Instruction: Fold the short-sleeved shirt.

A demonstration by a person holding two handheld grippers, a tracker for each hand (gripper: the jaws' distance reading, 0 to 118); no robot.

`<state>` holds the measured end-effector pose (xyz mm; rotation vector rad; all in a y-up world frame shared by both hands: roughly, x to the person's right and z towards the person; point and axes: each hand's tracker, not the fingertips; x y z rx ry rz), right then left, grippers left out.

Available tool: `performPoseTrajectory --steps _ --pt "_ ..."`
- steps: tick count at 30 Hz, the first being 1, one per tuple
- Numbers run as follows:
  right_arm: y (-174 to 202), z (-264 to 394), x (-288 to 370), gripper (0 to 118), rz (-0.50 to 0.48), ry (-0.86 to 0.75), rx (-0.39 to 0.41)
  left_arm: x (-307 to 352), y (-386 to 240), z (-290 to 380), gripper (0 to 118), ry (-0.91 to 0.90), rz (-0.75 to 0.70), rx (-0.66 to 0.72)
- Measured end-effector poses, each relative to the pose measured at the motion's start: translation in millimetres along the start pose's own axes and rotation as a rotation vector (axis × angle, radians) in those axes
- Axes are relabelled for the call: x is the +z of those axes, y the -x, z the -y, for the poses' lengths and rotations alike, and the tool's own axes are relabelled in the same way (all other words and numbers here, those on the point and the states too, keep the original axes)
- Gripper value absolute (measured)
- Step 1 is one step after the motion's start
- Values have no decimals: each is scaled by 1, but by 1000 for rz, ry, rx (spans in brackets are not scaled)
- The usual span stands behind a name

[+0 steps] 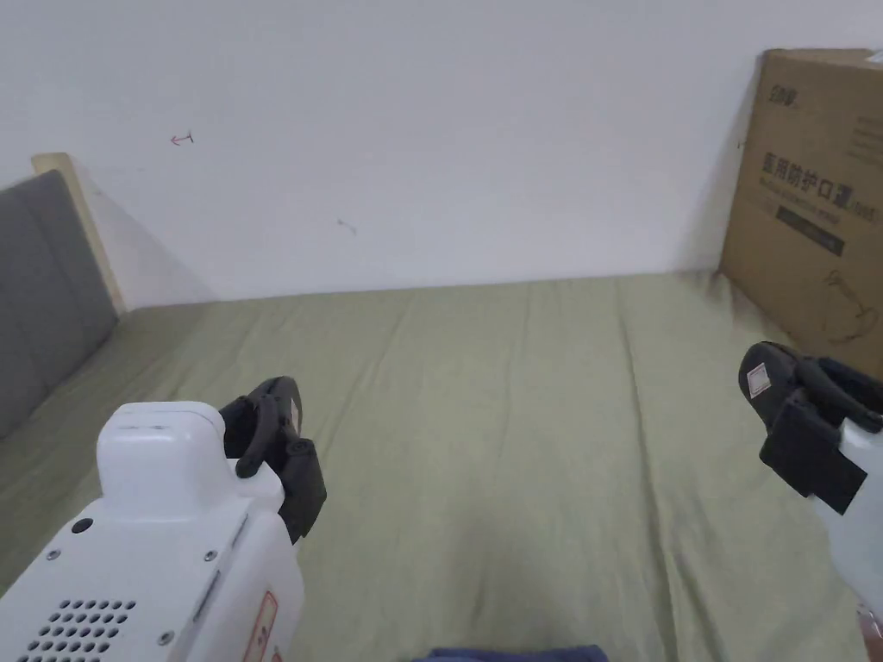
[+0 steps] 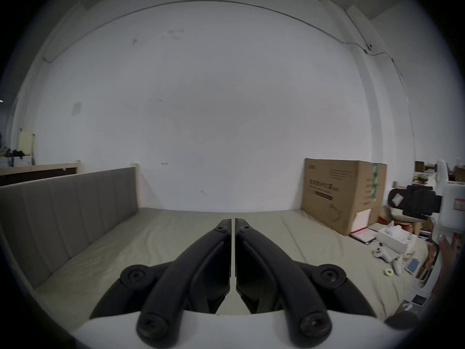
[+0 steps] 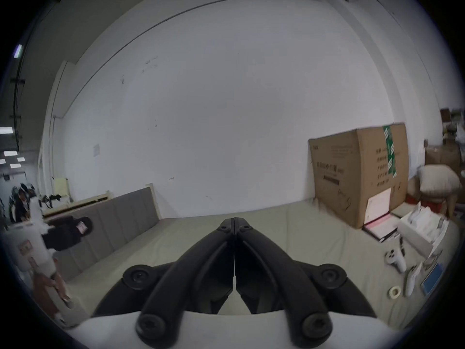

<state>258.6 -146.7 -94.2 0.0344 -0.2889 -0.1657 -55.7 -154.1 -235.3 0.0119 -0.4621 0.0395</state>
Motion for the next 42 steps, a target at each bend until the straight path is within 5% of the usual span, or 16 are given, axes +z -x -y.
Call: performPoseTrajectory --steps 4,8,12,17,20,22,25,28,32,34,36,38,40,41,42 --pt "0 26 -6 0 121 -11 139 -3 5 24 3 6 -55 -4" --pt "-8 39 -1 0 145 48 51 -1 14 41 3 93 -50 50" --pt "-13 38 0 0 155 47 68 0 17 44 3 95 -67 42" --pt "-16 40 -1 0 121 86 -9 -1 18 36 3 81 -51 61" --pt "-21 60 -13 0 -95 287 -113 -5 20 31 3 133 37 66" --pt "-23 90 -33 0 -221 573 -191 -7 21 36 3 207 77 59" --pt "-20 159 -58 0 -249 984 -235 -2 26 53 3 271 83 25" --pt "-28 208 -57 0 -279 1073 -368 2 36 72 3 362 103 37" --pt "-42 250 -53 0 -125 1202 -282 -2 65 100 3 537 148 176" --pt "-52 251 -49 0 -182 1130 -416 -7 81 115 3 615 205 277" --pt "-57 251 -52 0 -163 1163 -460 -16 95 132 4 702 292 393" --pt "-60 249 -52 0 -161 1167 -462 -29 106 157 27 825 414 554" --pt "-57 248 -52 0 -171 1171 -429 -42 111 188 94 946 532 756" --pt "-54 248 -52 0 -176 1170 -407 -48 108 206 117 989 579 831" --pt "-53 248 -52 0 -178 1170 -398 -53 103 220 116 1016 606 863"
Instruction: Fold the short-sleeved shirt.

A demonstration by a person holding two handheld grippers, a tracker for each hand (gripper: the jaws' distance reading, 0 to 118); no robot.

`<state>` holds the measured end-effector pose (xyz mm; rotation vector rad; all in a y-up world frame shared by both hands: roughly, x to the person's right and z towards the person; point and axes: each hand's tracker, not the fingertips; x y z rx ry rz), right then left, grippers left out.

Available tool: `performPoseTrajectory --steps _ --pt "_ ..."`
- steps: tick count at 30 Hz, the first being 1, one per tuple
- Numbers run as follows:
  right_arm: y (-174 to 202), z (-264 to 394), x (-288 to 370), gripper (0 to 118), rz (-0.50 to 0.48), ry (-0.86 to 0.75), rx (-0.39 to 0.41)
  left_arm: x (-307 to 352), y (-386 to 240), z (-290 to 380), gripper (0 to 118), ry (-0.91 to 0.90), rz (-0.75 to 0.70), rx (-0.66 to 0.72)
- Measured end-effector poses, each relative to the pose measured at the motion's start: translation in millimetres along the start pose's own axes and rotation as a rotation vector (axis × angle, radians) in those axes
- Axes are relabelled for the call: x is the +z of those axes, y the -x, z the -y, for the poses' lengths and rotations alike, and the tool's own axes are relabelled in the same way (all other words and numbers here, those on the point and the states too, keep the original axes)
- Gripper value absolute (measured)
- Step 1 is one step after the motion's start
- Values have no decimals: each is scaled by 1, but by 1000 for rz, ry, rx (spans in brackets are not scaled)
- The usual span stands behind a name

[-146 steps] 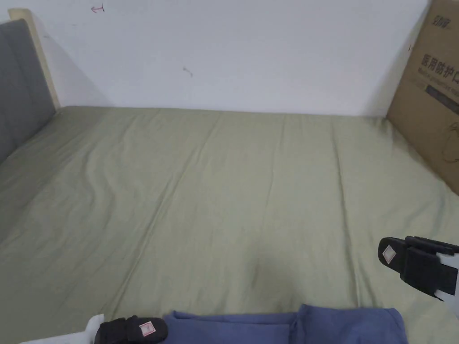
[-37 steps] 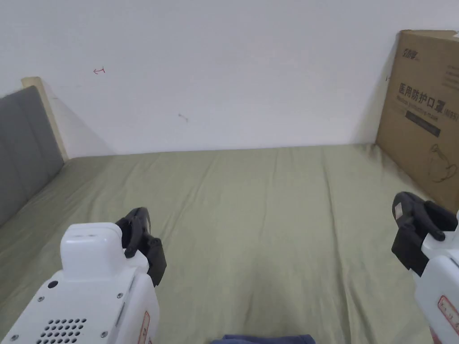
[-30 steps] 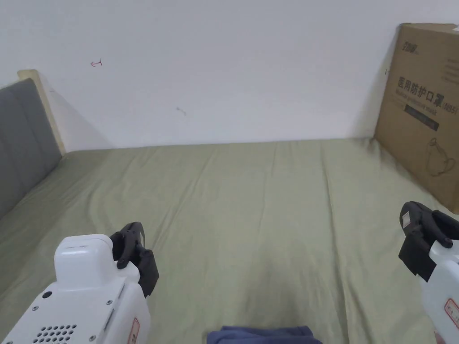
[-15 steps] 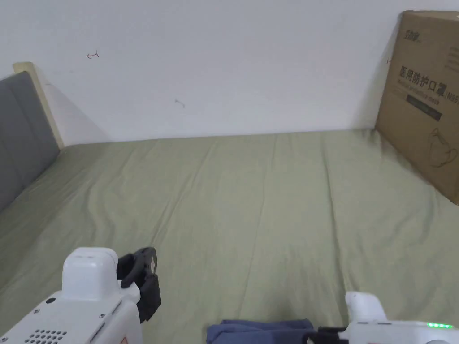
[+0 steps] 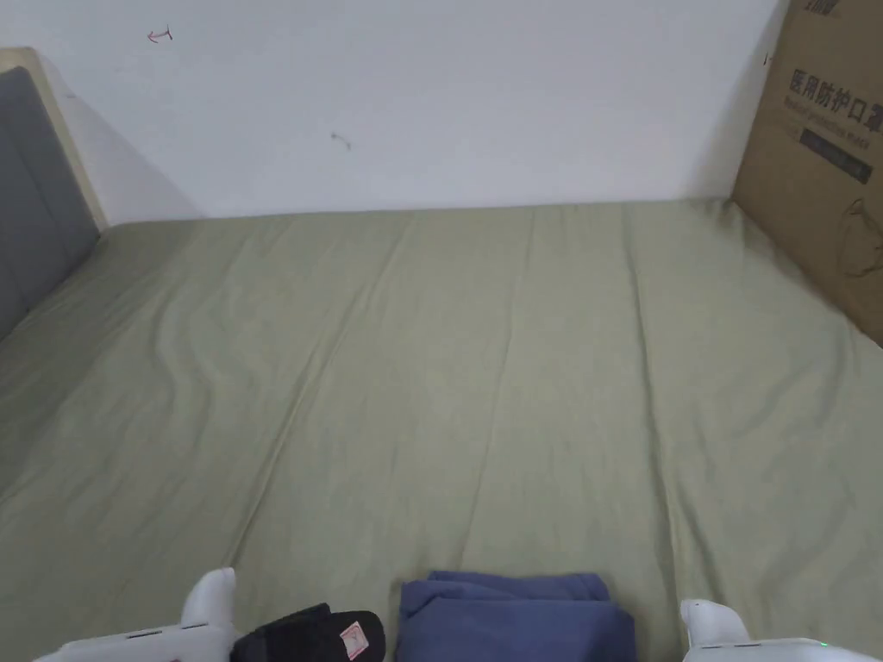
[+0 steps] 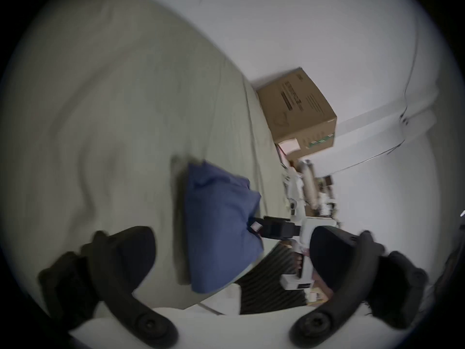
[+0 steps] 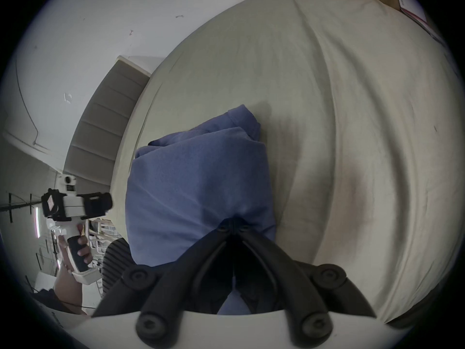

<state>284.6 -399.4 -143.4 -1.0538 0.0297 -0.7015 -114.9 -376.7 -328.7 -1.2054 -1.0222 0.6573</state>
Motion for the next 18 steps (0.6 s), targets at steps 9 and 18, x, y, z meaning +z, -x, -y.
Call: performPoseTrajectory --steps 9,18 --pt "-4 1 2 0 -20 0 -88 -104 51 14 118 170 283 183" --pt "-5 1 -2 0 -71 10 -135 -102 72 26 19 82 155 57"
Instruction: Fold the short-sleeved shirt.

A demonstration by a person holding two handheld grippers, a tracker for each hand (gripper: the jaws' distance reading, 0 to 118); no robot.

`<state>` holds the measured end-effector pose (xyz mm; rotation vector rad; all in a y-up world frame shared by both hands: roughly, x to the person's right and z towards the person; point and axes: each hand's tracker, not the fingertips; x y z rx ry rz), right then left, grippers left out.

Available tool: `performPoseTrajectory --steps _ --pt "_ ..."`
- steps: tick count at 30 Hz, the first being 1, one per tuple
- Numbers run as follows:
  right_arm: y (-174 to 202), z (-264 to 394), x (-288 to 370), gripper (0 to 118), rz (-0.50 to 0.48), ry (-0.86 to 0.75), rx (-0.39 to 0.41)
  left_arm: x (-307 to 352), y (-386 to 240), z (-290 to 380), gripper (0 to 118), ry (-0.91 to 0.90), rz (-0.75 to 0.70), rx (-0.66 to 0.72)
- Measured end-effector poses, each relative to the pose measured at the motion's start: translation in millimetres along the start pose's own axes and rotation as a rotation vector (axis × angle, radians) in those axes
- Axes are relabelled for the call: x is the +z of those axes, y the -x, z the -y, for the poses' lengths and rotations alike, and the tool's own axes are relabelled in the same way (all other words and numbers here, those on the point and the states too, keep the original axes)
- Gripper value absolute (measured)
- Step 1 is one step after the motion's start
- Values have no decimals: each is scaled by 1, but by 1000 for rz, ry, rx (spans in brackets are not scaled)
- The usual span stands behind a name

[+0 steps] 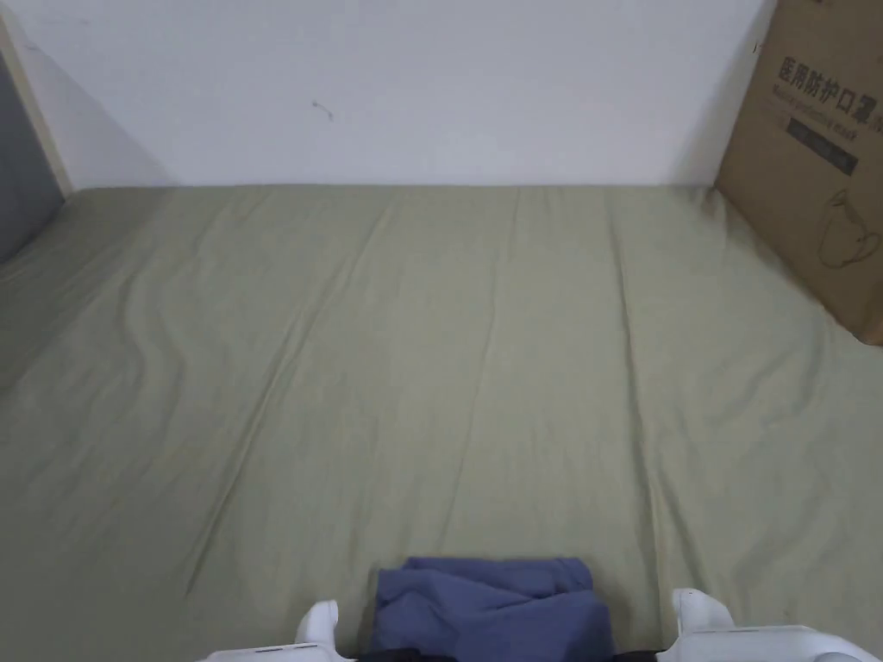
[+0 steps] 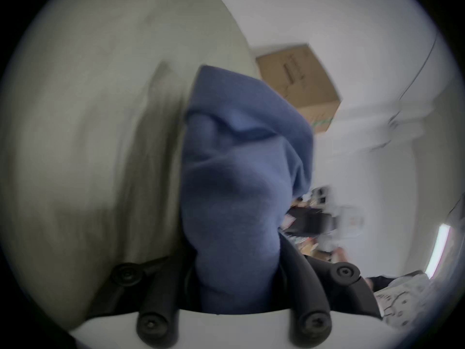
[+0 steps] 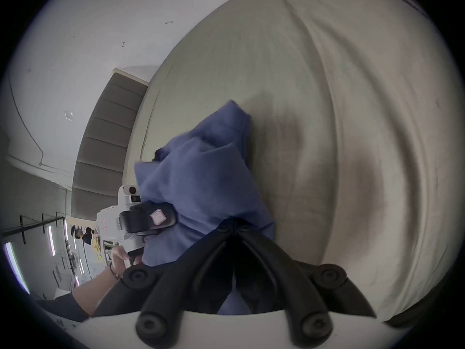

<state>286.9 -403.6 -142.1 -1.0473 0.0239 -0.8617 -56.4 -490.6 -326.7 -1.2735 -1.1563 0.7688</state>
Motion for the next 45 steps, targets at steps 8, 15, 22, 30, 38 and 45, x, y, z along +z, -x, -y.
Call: performPoseTrajectory --steps 8,15,22,30,38,45 --pt "30 4 25 0 45 -98 170 16 -40 -9 20 -26 -73 -30" --pt "73 2 66 0 -25 -170 246 139 -69 -52 20 -101 -249 -166" --pt "104 3 74 0 -24 -167 326 286 -70 -95 20 -128 -691 -247" --pt "117 8 73 0 -12 -141 300 370 -53 -119 60 -102 -1157 -253" --pt "125 6 81 0 41 -169 320 399 -87 -97 113 -286 -1193 -233" --pt "127 0 84 0 49 -174 329 327 -93 -104 107 -195 -1016 -287"
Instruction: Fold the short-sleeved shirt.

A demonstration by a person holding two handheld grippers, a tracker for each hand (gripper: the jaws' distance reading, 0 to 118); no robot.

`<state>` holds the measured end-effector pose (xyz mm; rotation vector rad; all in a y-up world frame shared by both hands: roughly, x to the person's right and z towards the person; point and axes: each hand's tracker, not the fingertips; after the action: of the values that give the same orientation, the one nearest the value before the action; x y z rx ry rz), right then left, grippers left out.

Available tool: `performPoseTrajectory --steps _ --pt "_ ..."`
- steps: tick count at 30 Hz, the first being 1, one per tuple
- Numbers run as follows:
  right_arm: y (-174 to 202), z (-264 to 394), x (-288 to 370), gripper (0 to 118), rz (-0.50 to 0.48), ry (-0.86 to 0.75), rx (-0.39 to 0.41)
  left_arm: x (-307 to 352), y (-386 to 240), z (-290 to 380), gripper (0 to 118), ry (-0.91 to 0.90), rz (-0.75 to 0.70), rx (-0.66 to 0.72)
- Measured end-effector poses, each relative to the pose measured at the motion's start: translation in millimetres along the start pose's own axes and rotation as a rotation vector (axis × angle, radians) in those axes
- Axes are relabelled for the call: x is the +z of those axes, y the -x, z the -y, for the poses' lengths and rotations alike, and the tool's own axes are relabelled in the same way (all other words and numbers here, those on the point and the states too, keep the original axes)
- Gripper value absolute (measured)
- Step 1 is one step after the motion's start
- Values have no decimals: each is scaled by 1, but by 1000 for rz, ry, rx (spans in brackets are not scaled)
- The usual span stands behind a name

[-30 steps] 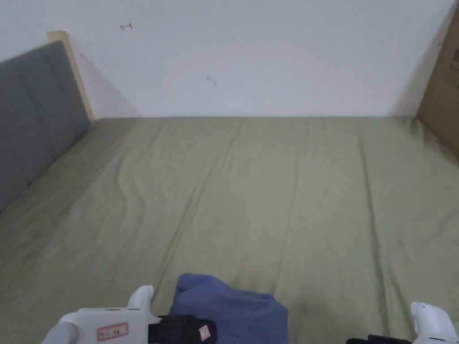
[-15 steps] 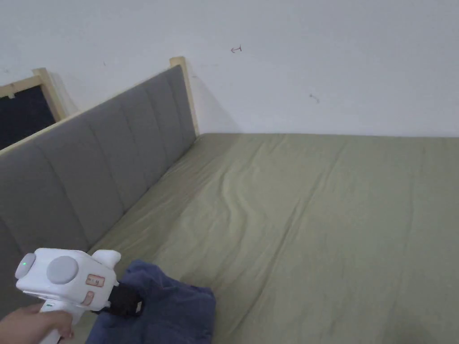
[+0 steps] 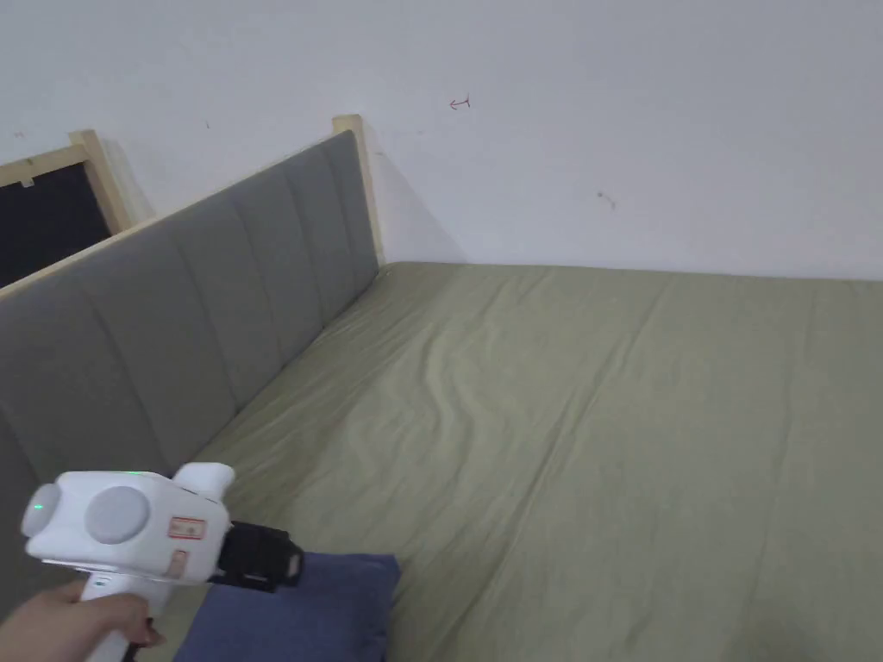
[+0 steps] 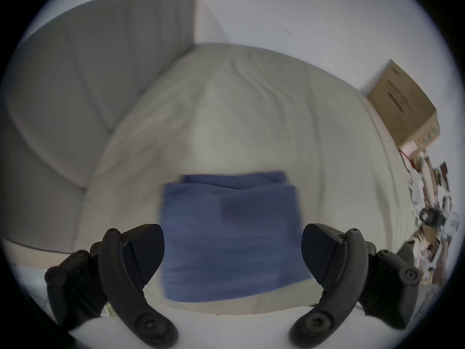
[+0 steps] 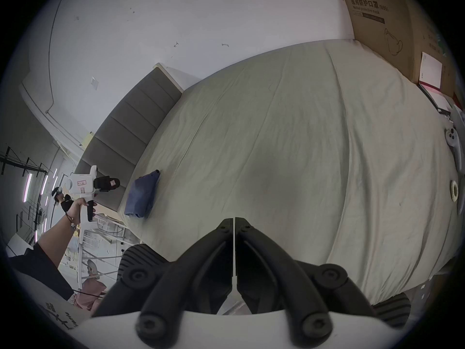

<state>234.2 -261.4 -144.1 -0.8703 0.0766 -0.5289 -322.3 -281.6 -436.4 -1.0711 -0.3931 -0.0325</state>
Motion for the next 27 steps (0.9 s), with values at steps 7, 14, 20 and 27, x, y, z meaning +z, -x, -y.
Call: performPoseTrajectory --steps 7,14,20,27 --pt "8 -10 14 0 135 -16 84 -22 -177 -5 3 39 143 -320" --pt "19 -35 54 0 258 -382 155 52 -298 1 3 -563 243 -288" --pt "42 -41 76 0 332 -789 360 93 -337 23 3 -955 146 -189" --pt "46 -42 76 0 367 -965 350 101 -356 42 3 -1101 -18 -175"
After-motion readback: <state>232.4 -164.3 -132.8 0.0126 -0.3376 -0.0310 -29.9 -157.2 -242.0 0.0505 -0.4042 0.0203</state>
